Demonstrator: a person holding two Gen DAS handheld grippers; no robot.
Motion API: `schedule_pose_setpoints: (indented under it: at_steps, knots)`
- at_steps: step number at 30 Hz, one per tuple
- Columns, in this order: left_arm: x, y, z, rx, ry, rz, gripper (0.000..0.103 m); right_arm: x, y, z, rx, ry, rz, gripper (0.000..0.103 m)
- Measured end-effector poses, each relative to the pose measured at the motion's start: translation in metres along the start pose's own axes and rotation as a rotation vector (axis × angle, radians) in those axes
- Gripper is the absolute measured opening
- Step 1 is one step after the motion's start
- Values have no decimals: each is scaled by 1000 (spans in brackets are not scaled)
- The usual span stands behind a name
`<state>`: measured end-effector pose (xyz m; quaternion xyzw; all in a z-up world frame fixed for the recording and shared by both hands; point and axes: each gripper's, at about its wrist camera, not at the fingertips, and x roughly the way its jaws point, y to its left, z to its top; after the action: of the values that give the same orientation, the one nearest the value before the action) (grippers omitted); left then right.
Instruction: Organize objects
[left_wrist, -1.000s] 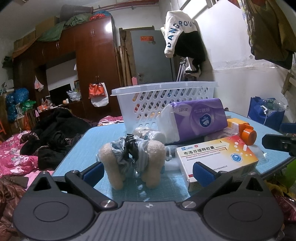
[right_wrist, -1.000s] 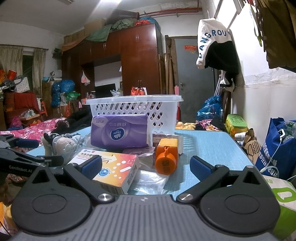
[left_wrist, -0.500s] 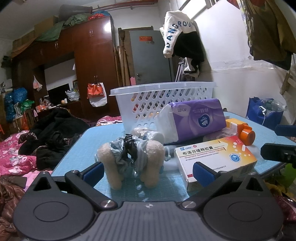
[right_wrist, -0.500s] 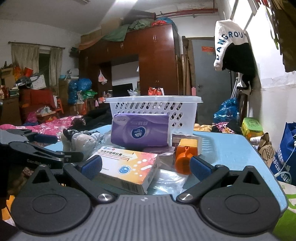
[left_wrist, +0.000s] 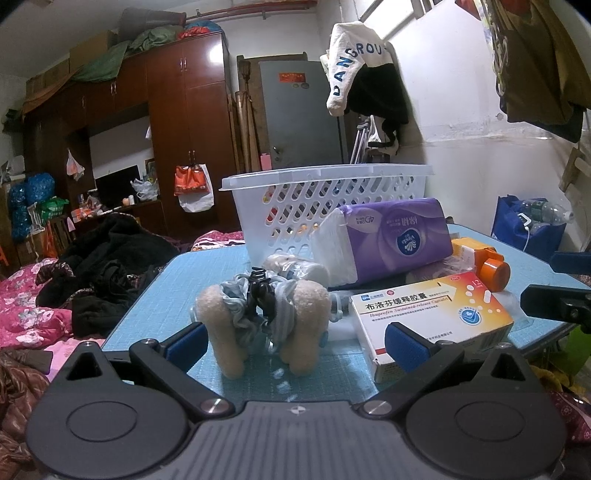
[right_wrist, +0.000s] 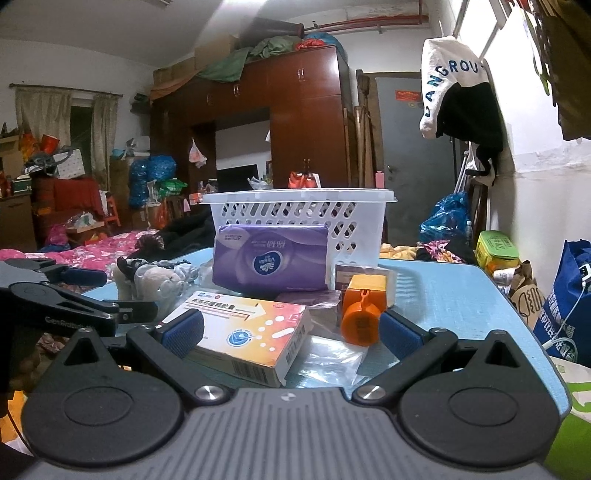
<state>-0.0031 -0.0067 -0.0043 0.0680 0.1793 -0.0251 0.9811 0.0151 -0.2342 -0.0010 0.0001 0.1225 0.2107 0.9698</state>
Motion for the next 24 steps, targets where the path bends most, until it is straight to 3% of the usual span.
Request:
schedule_pose_setpoints:
  at_steps: [8,10,14,15,17,20,24]
  knots:
    - [-3,3,1,-15,-44,0,103,-1,0,0,0,-18,-15,103]
    - [-10,8,3,-34,-116,16,103,-4,-4,1,4,-58,-42,103]
    - [-14,29,11,-87,-267,31,103,-13,-25,-1,33,-229,-162,103]
    - [-12,34,14,-88,-301,12,103,-13,-29,0,36,-221,-181,103]
    - [-2,45,18,-85,-279,-37,103,-8,-41,2,59,-174,-184,103]
    - [11,58,19,-120,-230,-25,103,-2,-54,1,123,-135,-151,103]
    - [16,73,18,-167,-232,-45,103,2,-52,-3,117,-110,-113,103]
